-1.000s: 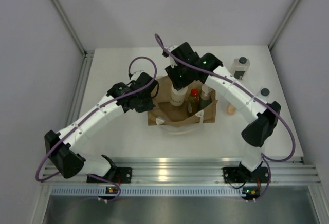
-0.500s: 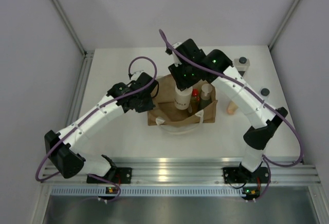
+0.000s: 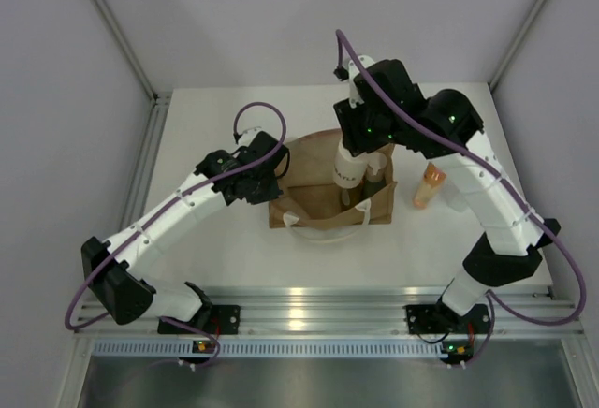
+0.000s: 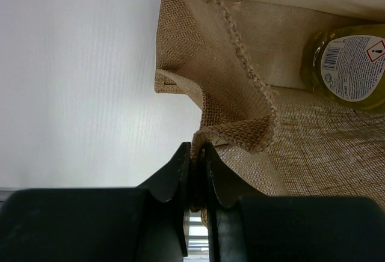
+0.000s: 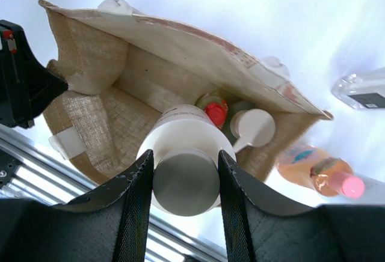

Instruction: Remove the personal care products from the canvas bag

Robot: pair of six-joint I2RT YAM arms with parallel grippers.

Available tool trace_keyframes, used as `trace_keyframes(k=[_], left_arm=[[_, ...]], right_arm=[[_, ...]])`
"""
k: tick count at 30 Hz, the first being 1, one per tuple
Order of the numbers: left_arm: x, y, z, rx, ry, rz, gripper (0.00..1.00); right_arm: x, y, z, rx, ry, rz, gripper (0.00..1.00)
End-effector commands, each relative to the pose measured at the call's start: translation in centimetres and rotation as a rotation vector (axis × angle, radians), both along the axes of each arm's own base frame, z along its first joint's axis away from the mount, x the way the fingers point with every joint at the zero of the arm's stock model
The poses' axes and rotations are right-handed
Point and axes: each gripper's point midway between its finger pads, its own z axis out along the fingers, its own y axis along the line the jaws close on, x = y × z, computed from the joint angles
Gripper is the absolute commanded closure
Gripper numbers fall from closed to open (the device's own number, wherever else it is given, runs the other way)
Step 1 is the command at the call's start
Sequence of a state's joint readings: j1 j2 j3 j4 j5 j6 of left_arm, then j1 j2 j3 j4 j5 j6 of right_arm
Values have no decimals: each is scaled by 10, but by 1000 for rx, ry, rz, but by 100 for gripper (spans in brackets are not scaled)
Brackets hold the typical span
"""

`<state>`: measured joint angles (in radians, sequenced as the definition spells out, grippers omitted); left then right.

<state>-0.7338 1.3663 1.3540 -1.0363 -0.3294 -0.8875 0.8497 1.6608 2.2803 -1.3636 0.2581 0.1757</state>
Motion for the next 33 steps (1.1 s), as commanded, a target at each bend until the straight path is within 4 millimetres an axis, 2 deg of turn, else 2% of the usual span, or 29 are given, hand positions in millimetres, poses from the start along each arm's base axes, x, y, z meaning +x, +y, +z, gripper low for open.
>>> trace_keyframes(k=[1, 6, 7, 9, 10, 12, 17, 19, 21, 23, 24, 25, 27, 28, 30, 31, 32, 33], left_arm=[[9, -1, 3, 10, -29, 15, 100], [10, -2, 4, 13, -28, 13, 100], [10, -2, 3, 13, -26, 11, 100], [12, -4, 5, 15, -30, 5, 100], [12, -4, 5, 18, -31, 2, 100], [13, -4, 5, 23, -32, -3, 100], [12, -5, 2, 23, -20, -7, 100], [12, -5, 0, 27, -13, -10, 100], [12, -6, -2, 29, -8, -13, 100], [12, -7, -4, 32, -2, -19, 100], [12, -8, -4, 31, 0, -24, 100], [13, -9, -5, 33, 3, -24, 100], [14, -10, -4, 34, 3, -32, 100], [14, -11, -5, 36, 4, -33, 100], [15, -12, -5, 34, 4, -41, 100], [15, -12, -5, 33, 3, -43, 100], [15, -13, -4, 34, 3, -47, 100], [16, -14, -4, 34, 3, -49, 100]], right_arm=[[-13, -31, 66, 112, -179, -54, 100], [-25, -56, 82, 157, -215, -123, 100], [-26, -62, 77, 139, -210, -140, 100], [-30, -81, 82, 147, -233, -198, 100], [-31, -86, 76, 131, -223, -211, 100], [-37, -103, 79, 148, -236, -257, 100], [-53, -136, 68, 145, -229, -355, 100], [-55, -143, 58, 130, -219, -383, 100], [-58, -155, 58, 139, -235, -426, 100], [-56, -162, 45, 105, -240, -469, 100], [-58, -167, 49, 140, -265, -482, 100], [-58, -167, 40, 123, -256, -487, 100], [-58, -169, 37, 147, -268, -503, 100], [-57, -169, 25, 121, -253, -512, 100], [-57, -170, 21, 153, -266, -529, 100], [-55, -169, 3, 124, -249, -536, 100], [-57, -171, -1, 152, -256, -542, 100], [-55, -169, -26, 114, -232, -544, 100]])
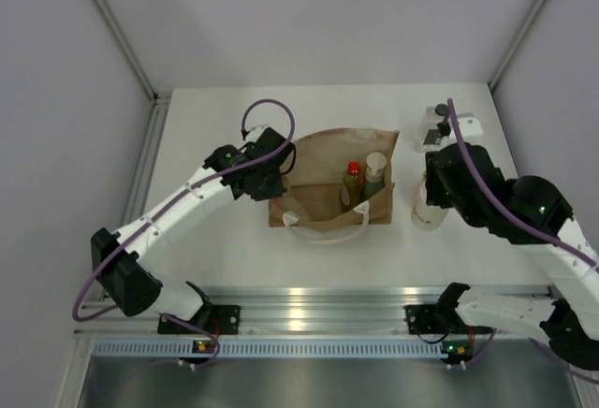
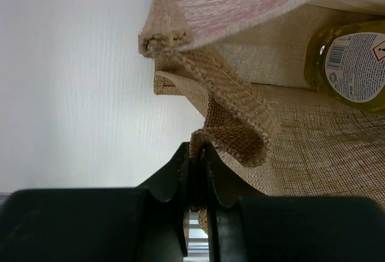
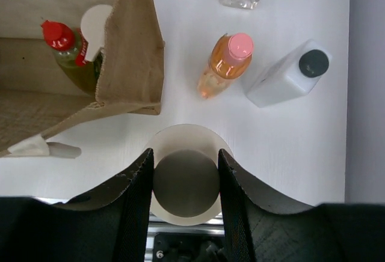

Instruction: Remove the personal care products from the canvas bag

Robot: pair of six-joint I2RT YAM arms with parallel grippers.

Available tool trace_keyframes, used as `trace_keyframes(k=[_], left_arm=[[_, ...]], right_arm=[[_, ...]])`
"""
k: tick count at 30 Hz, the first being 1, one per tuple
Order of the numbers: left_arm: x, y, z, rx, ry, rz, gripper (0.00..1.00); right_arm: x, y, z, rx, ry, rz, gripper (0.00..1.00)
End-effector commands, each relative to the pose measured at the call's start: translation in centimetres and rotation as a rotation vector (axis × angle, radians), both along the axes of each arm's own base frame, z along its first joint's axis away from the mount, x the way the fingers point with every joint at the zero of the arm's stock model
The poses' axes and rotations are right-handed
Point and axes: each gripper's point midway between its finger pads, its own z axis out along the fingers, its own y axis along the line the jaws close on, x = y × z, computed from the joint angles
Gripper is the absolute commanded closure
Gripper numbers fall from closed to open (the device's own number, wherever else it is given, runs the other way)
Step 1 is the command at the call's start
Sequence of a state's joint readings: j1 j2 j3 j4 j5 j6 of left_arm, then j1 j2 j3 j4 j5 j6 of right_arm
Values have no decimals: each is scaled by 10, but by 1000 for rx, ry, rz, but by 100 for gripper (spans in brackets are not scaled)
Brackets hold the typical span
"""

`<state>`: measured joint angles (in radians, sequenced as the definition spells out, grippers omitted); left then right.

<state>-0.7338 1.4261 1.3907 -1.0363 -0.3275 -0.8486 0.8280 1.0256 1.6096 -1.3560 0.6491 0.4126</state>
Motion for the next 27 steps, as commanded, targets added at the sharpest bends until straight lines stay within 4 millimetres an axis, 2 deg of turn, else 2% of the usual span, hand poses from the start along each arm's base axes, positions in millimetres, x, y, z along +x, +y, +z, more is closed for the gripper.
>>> trace_keyframes(k=[1, 2, 3, 5, 6, 8, 9, 11, 12, 15, 16, 17, 19, 22, 23, 24, 26, 27], left_arm=[[8, -8, 2, -3, -12, -20, 100], [9, -9, 3, -7, -16, -23, 100], [9, -9, 5, -8, -19, -24, 100], [10, -10, 7, -10, -24, -30, 100], [11, -11, 9, -14, -29, -31, 100], [11, -11, 11, -15, -34, -35, 100], [11, -11, 12, -16, -36, -36, 100], [11, -10, 13, -16, -38, -35, 100], [11, -10, 13, -17, -40, -35, 100], [10, -9, 14, -20, -40, -33, 100], [10, -10, 14, -23, -41, -32, 100], [10, -10, 15, -27, -43, -33, 100], [9, -11, 15, -32, -41, -36, 100], [9, -12, 14, -34, -36, -41, 100], [8, -12, 14, -35, -36, -41, 100], [8, -12, 14, -37, -34, -43, 100], [6, -12, 12, -38, -28, -44, 100], [5, -12, 12, -45, -26, -46, 100]], right_arm=[[20, 8, 2, 158, -149, -90, 100], [18, 7, -5, 184, -160, -93, 100], [20, 8, -34, 153, -125, -103, 100], [22, 13, -45, 224, -154, -116, 100], [22, 12, -70, 196, -126, -128, 100], [23, 12, -82, 225, -134, -145, 100], [22, 10, -102, 198, -108, -151, 100], [20, 14, -118, 214, -89, -142, 100], [18, 13, -138, 194, -53, -149, 100], [9, 16, -168, 209, 18, -151, 100], [8, 16, -172, 232, 22, -168, 99], [6, 15, -173, 247, 19, -172, 85], [3, 15, -176, 260, 23, -170, 65], [3, 17, -160, 264, 5, -130, 4], [4, 17, -153, 261, -2, -124, 1], [6, 17, -134, 264, -24, -115, 1], [11, 20, -120, 243, -23, -117, 1], [15, 23, -97, 265, -51, -109, 0]])
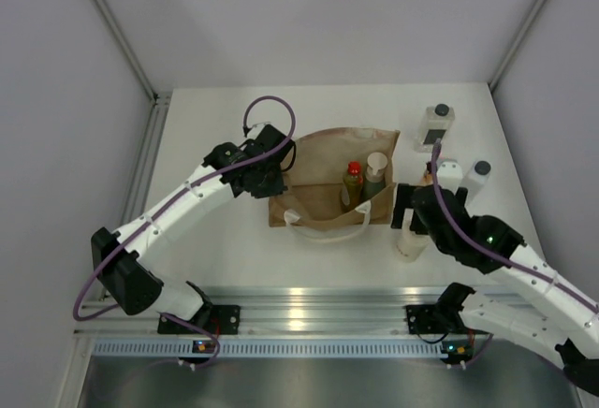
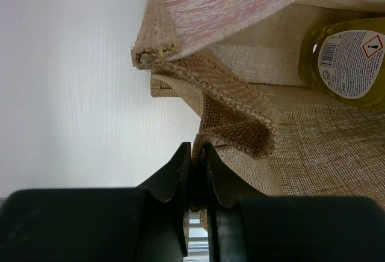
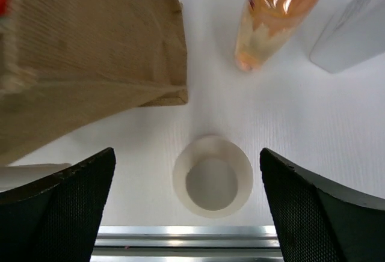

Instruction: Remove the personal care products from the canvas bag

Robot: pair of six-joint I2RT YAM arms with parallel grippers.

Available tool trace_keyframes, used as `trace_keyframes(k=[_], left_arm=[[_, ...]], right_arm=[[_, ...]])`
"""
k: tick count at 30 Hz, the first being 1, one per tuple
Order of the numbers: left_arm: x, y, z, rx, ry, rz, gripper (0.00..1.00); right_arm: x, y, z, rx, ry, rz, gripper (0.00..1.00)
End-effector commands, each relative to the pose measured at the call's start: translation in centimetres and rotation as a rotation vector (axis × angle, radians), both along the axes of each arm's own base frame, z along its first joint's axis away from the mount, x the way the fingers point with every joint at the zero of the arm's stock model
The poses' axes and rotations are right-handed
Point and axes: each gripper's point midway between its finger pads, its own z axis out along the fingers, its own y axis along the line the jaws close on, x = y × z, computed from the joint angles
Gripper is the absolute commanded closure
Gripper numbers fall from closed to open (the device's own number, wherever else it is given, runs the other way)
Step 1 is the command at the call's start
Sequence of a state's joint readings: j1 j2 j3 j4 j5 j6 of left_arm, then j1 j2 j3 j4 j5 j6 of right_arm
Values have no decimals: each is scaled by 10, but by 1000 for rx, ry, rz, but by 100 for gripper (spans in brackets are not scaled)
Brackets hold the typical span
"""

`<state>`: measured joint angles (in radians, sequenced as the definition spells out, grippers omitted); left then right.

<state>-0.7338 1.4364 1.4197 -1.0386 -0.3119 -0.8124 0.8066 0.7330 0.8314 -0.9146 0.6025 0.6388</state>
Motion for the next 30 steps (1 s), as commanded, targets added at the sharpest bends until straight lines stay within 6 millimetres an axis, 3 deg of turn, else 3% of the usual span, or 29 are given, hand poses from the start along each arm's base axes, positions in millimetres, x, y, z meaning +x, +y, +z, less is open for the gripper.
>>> trace_keyframes(k=[1, 2, 3, 4, 5, 6, 7, 8, 9, 10, 12, 13, 16, 20, 23, 30], left_arm=[[1, -8, 3, -44, -12, -8, 100], [1, -9, 1, -48, -6, -9, 100], [0, -10, 0, -54, -4, -7, 100], [-1, -11, -1, -57, 3, -8, 100], [-1, -11, -2, -60, 7, -7, 100], [0, -12, -2, -62, 9, -2, 100], [0, -13, -2, -66, 11, -1, 100], [-1, -13, -2, -68, 12, 1, 100], [0, -13, -1, -75, 9, 6, 100], [-1, -14, -1, -77, 10, 7, 100], [-1, -13, 2, -85, 2, 11, 100], [-1, -12, 2, -84, 2, 13, 100], [-2, -11, 4, -87, -4, 9, 100], [-4, -10, 5, -91, -4, 5, 100], [-5, -11, 6, -95, -6, -1, 100], [-6, -10, 7, -97, -6, 1, 100]], right_arm=[[22, 20, 65, 75, -96, 17, 1], [26, 27, 88, 113, -125, 32, 1], [29, 35, 99, 118, -131, 62, 0], [33, 55, 102, 135, -104, 131, 0], [37, 68, 127, 176, -133, 178, 1], [38, 79, 137, 179, -134, 234, 1], [42, 98, 132, 180, -87, 293, 1], [44, 107, 150, 196, -100, 327, 1], [46, 114, 151, 178, -82, 357, 0], [54, 128, 135, 143, -14, 385, 0], [57, 140, 131, 91, 37, 456, 6], [62, 150, 114, 48, 90, 486, 10], [76, 155, 96, -56, 150, 531, 19], [100, 143, 87, -79, 190, 531, 28], [106, 143, 77, -86, 228, 540, 36], [113, 139, 49, -153, 289, 557, 40]])
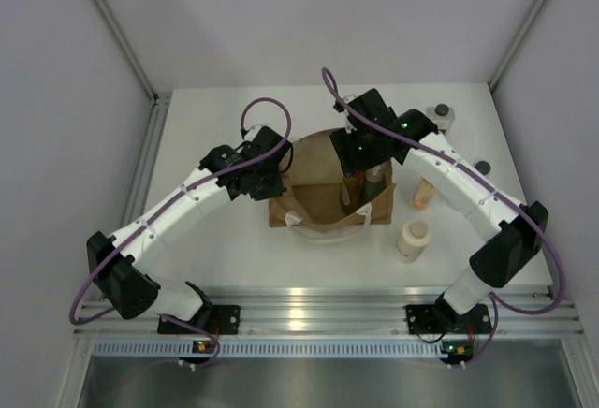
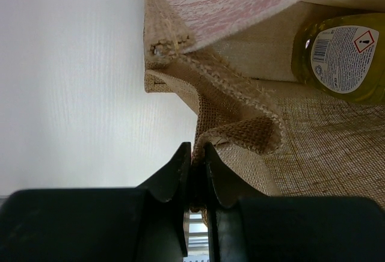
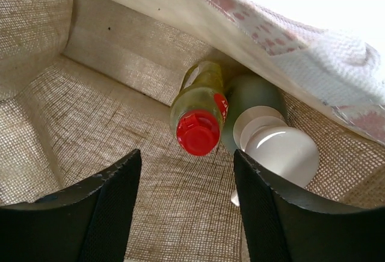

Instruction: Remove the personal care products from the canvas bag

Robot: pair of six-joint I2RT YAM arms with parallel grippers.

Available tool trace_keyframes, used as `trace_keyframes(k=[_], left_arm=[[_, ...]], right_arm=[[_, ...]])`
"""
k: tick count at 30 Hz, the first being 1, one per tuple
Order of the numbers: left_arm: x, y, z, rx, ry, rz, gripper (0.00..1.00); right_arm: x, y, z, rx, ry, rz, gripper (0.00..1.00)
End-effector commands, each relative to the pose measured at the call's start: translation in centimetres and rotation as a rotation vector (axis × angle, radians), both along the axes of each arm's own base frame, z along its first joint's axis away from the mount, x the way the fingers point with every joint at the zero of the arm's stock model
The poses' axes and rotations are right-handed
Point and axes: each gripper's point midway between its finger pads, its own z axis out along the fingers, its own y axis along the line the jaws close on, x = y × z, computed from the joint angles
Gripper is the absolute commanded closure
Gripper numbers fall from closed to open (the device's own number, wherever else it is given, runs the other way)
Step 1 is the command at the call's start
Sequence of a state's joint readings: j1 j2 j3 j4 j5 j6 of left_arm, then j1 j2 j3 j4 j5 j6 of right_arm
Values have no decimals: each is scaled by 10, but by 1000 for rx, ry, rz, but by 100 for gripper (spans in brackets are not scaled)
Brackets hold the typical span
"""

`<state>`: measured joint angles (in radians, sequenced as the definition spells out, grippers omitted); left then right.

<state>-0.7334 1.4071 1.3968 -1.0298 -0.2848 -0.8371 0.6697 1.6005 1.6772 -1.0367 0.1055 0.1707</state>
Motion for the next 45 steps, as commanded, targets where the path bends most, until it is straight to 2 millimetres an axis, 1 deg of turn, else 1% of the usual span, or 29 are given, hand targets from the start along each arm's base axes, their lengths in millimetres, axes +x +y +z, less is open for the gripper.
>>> trace_keyframes(k=[1, 5, 9, 12, 13, 17, 20, 21, 23, 26, 27, 28, 30, 32, 34, 35, 36, 41, 44, 45], left_arm=[[0, -9, 5, -58, -12, -5, 100], [1, -7, 3, -46, -13, -3, 100], [2, -7, 4, -47, -17, 0, 100], [2, -8, 3, -46, -13, -1, 100], [2, -8, 3, -46, -13, -1, 100], [1, -8, 2, -44, -8, -5, 100], [0, -9, 1, -48, -2, -12, 100], [0, -9, 0, -47, 2, -12, 100], [0, -10, 0, -48, 0, -12, 100], [0, -9, 0, -47, 1, -10, 100], [0, -9, -1, -46, 2, -10, 100], [0, -9, -1, -46, 2, -10, 100], [0, -9, -1, -44, 2, -9, 100], [0, -9, -1, -43, 1, -9, 100], [1, -8, -1, -40, 1, -7, 100], [1, -8, -1, -40, -1, -6, 100], [1, -9, -1, -40, -1, -6, 100], [2, -10, -2, -39, 1, -8, 100], [2, -9, -2, -37, 3, -8, 100], [2, -9, -3, -34, 3, -9, 100]], right_arm=[[5, 2, 2, -21, -1, 48, 41], [11, 3, -2, -28, 6, 51, 46], [13, 2, -11, -54, 16, 54, 48], [16, 3, -20, -74, 35, 64, 54], [16, 4, -19, -73, 31, 68, 57], [18, 5, -20, -72, 31, 69, 59], [19, 7, -22, -67, 33, 72, 67], [19, 7, -22, -68, 34, 73, 73], [19, 7, -22, -65, 34, 69, 77], [19, 8, -17, -55, 26, 68, 89], [19, 8, -15, -53, 20, 69, 98], [20, 10, -11, -47, 8, 70, 100], [20, 10, -3, -39, -12, 68, 100], [19, 15, 9, -19, -36, 73, 100], [18, 20, 27, 12, -75, 80, 100], [16, 23, 33, 27, -82, 80, 100], [15, 23, 43, 42, -97, 79, 100], [8, 23, 69, 70, -134, 80, 100], [0, 22, 83, 82, -142, 90, 100], [0, 22, 92, 93, -153, 92, 100]])
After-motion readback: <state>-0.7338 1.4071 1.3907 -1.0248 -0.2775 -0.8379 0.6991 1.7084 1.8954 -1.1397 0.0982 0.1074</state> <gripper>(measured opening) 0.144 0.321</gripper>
